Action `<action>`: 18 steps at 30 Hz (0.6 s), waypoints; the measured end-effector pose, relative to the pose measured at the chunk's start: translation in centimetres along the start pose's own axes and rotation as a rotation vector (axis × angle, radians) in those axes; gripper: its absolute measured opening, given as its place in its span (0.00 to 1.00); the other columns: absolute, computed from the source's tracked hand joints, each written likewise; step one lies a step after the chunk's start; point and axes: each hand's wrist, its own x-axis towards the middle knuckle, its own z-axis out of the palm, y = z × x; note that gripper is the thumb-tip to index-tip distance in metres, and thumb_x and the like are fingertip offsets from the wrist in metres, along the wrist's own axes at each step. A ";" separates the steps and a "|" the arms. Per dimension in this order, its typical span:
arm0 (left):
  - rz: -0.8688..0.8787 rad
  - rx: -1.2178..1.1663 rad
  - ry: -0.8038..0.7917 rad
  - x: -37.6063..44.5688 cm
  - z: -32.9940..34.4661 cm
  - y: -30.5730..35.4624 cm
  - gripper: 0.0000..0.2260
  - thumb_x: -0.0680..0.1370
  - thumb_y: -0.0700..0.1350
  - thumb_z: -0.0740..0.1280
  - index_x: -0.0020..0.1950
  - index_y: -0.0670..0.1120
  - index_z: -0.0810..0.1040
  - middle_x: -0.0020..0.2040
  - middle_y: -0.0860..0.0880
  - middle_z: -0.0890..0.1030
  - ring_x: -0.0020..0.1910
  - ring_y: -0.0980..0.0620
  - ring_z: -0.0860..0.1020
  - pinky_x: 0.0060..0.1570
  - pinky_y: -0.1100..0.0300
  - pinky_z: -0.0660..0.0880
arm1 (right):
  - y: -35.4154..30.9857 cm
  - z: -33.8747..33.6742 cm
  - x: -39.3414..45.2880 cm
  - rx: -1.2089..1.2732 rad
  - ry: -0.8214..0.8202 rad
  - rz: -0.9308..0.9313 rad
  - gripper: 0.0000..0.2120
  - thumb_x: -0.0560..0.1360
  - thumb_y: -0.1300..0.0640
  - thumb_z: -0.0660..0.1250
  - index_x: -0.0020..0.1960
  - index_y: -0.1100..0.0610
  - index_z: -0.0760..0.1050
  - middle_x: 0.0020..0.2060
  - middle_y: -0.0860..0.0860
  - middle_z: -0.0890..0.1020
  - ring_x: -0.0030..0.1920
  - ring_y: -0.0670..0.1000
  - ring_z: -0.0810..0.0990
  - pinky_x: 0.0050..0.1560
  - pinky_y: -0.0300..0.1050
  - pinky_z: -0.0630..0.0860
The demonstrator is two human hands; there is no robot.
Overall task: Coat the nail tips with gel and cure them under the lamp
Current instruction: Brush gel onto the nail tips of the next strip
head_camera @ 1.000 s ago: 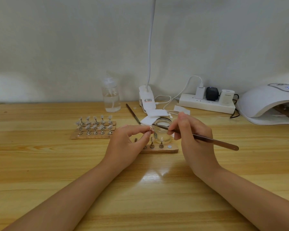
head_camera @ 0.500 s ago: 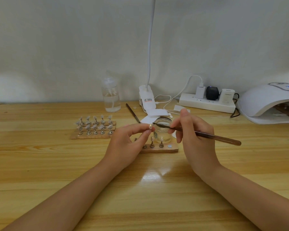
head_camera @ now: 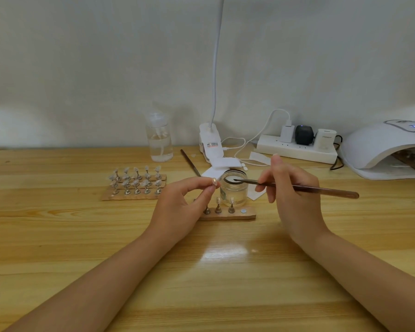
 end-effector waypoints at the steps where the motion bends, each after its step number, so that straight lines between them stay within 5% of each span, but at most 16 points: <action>1: -0.010 -0.002 0.006 0.0 0.0 0.0 0.07 0.74 0.39 0.68 0.49 0.47 0.82 0.44 0.60 0.81 0.46 0.65 0.78 0.48 0.77 0.69 | 0.2 -0.2 0.1 -0.038 -0.013 -0.025 0.18 0.76 0.50 0.57 0.31 0.55 0.75 0.23 0.43 0.77 0.26 0.40 0.73 0.34 0.28 0.69; 7: 0.036 0.003 0.013 0.0 0.0 -0.1 0.07 0.73 0.37 0.69 0.45 0.49 0.81 0.44 0.57 0.81 0.47 0.61 0.78 0.50 0.74 0.69 | 1.1 -0.8 0.3 -0.243 -0.109 -0.186 0.18 0.79 0.63 0.59 0.31 0.54 0.74 0.24 0.44 0.75 0.30 0.38 0.75 0.34 0.27 0.67; 18: 0.030 0.001 0.007 0.1 -0.1 -0.2 0.07 0.73 0.37 0.69 0.45 0.48 0.82 0.43 0.53 0.81 0.46 0.59 0.78 0.49 0.73 0.70 | 1.3 -0.9 0.3 -0.276 -0.048 -0.290 0.20 0.75 0.50 0.55 0.29 0.57 0.74 0.26 0.48 0.77 0.31 0.45 0.77 0.34 0.28 0.69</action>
